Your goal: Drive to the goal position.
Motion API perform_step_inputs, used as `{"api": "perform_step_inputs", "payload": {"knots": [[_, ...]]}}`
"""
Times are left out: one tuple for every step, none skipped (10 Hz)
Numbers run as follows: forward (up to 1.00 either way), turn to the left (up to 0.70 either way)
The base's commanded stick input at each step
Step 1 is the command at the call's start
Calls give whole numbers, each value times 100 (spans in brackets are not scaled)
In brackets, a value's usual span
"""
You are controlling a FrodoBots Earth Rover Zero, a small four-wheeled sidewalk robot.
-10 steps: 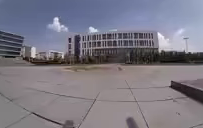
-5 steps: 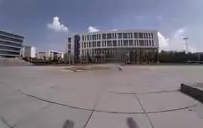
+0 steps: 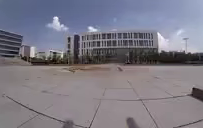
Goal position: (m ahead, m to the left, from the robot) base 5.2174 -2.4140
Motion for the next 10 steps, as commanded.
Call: {"api": "perform_step_inputs", "payload": {"knots": [[70, -32], [70, -15], [70, 0], [70, 0], [70, 0], [70, 0], [70, 0], [70, 0], [70, 0], [70, 0]]}}
